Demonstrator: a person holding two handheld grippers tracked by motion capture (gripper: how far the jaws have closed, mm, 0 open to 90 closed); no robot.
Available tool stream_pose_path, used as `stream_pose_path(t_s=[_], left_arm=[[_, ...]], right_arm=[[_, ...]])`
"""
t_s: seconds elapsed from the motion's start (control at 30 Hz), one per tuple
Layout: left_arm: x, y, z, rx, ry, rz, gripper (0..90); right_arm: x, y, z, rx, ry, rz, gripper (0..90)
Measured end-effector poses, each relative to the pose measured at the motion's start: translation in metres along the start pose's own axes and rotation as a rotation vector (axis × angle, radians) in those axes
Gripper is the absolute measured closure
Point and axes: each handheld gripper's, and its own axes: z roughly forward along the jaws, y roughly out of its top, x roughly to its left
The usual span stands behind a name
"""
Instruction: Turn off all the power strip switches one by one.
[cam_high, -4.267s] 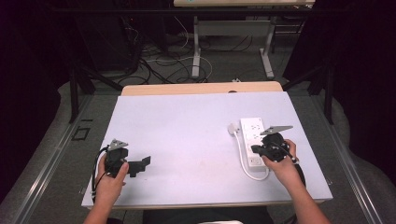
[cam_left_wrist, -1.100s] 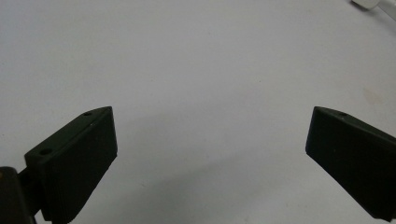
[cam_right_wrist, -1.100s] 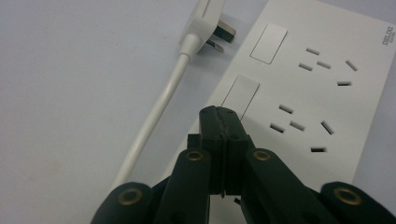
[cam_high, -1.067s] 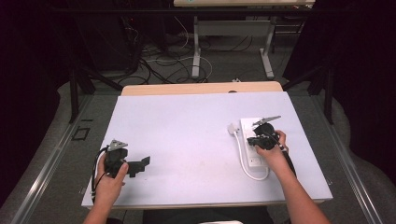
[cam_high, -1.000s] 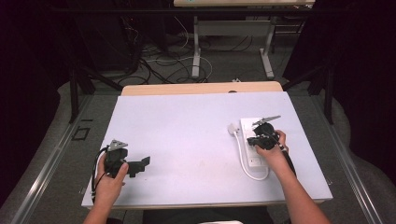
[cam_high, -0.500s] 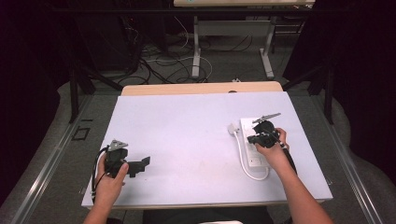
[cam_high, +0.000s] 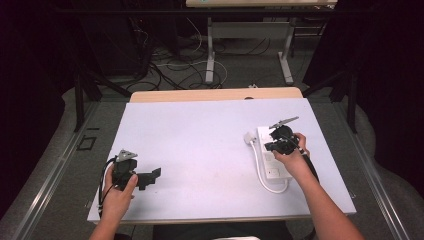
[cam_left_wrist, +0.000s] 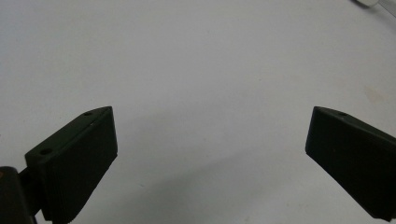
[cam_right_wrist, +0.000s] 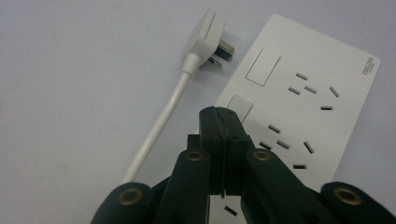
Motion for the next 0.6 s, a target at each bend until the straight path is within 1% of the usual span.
stream_pose_path(t_s=[0.03,0.1,0.27,0.3,0.33,0.4,0.43,0.53,0.57,0.6], left_arm=[[0.000,0.000,0.000,-0.001,-0.001,0.000,2.2],[0.000,0.000,0.000,-0.002,-0.001,-0.001,2.2],[0.000,0.000,0.000,0.001,-0.001,-0.001,2.2],[0.000,0.000,0.000,-0.002,-0.001,-0.001,2.2],[0.000,0.000,0.000,-0.002,-0.001,0.000,2.2],[0.000,0.000,0.000,-0.002,-0.002,0.000,2.2],[0.000,0.000,0.000,-0.002,0.000,0.000,2.2],[0.001,0.000,0.000,-0.001,-0.001,0.002,2.2],[0.001,0.000,0.000,-0.001,-0.001,0.001,2.2],[0.001,0.000,0.000,-0.001,-0.001,0.002,2.2]], right_arm=[[-0.001,0.001,0.000,-0.001,0.011,-0.003,90.0],[-0.001,0.004,-0.001,0.005,0.003,-0.008,90.0],[-0.001,0.008,-0.001,0.005,0.008,-0.010,90.0],[-0.001,0.009,-0.001,0.011,-0.008,-0.008,90.0],[-0.002,0.010,0.000,0.009,0.000,-0.012,90.0],[-0.003,0.012,0.001,0.010,-0.003,0.001,90.0],[-0.004,0.012,0.001,0.008,-0.003,-0.007,90.0],[-0.006,0.015,0.001,0.013,-0.002,0.001,90.0],[-0.008,0.016,0.001,0.012,-0.007,-0.008,90.0],[-0.008,0.016,0.001,0.013,-0.007,-0.001,90.0]])
